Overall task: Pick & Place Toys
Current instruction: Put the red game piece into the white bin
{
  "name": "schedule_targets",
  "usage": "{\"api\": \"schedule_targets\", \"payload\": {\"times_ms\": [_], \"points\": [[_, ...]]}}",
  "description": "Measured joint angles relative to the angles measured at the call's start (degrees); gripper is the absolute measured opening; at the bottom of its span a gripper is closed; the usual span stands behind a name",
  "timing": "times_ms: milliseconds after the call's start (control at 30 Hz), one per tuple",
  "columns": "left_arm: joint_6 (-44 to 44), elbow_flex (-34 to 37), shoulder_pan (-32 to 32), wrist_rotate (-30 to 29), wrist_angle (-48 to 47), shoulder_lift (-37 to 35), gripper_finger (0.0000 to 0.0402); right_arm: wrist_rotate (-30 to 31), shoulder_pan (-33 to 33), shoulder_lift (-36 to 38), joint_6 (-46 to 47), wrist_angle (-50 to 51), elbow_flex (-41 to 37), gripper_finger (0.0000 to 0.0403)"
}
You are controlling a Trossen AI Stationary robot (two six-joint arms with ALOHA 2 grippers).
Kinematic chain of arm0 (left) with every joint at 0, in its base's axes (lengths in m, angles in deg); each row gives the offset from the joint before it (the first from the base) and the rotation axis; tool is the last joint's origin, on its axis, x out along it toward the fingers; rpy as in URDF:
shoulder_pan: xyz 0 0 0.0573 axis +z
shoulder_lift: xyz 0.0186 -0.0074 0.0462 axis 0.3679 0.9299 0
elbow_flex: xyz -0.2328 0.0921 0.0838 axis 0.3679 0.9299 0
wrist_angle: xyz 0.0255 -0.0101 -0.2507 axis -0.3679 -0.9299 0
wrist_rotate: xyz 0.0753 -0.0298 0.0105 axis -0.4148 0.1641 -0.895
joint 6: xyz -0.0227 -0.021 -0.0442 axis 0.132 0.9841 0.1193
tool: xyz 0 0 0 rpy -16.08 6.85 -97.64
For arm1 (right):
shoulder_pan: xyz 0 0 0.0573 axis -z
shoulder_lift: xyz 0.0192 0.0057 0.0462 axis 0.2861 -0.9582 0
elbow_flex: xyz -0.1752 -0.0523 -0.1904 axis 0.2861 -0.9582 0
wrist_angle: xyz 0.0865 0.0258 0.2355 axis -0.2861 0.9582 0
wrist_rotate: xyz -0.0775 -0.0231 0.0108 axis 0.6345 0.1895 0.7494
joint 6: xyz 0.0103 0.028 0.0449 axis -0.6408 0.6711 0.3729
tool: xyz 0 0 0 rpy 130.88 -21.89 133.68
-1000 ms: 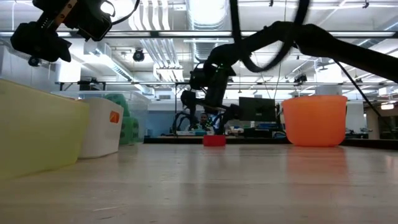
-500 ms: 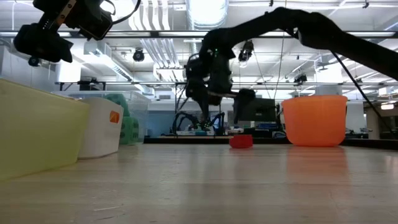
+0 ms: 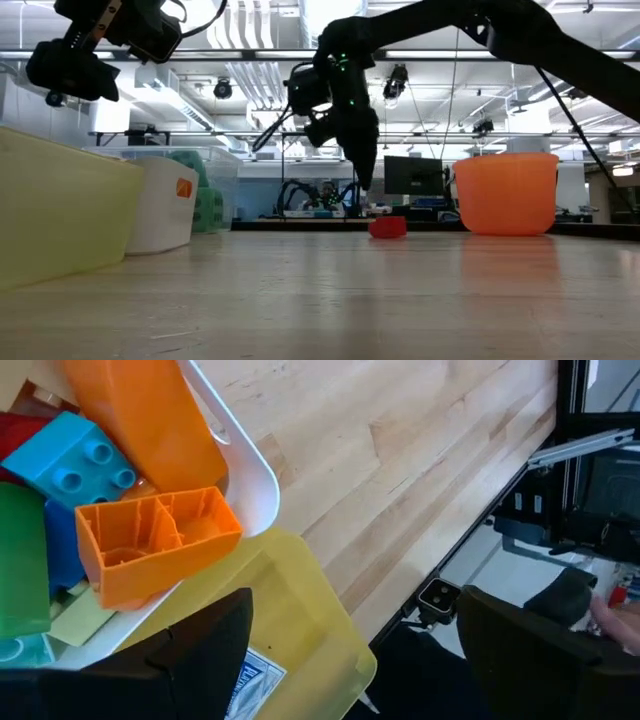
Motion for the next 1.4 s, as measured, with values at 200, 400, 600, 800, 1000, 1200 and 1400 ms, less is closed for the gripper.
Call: {"api": "schedule_targets", "payload": {"times_ms": [200, 400, 600, 800, 1000, 1200, 1400], "points": [[0.88, 0.00, -0.02, 0.00, 0.00, 0.00, 0.0339, 3.58, 0.08, -0.03, -3.27, 0.02, -5.01, 0.0389], [1.40, 0.00, -0.15, 0.00, 0.02, 0.00, 0.0339, 8.15, -0.09, 1.14, -5.19, -1.39, -9.85, 0.0389], [1.42, 0.00, -0.20, 0.00, 0.10, 0.00, 0.0339, 12.81, 0.00, 3.03, -8.33, -5.01, -13.91, 0.0389], [1.35, 0.00, -0.37, 0.00, 0.11, 0.00, 0.0339, 12.61, -0.14, 3.09, -10.10, -8.94, -14.07, 0.0389], [1.22, 0.00, -0.59, 0.00, 0.07, 0.00, 0.0339, 12.76, -0.11, 3.17, -12.26, -10.05, -14.16, 0.0389], [1.14, 0.00, -0.59, 0.00, 0.04, 0.00, 0.0339, 11.61, -0.50, 3.18, -12.64, -9.56, -15.22, 0.0388], [0.75, 0.00, -0.57, 0.01, 0.04, 0.00, 0.0339, 9.82, -0.98, 3.20, -12.89, -9.99, -16.71, 0.0388]]}}
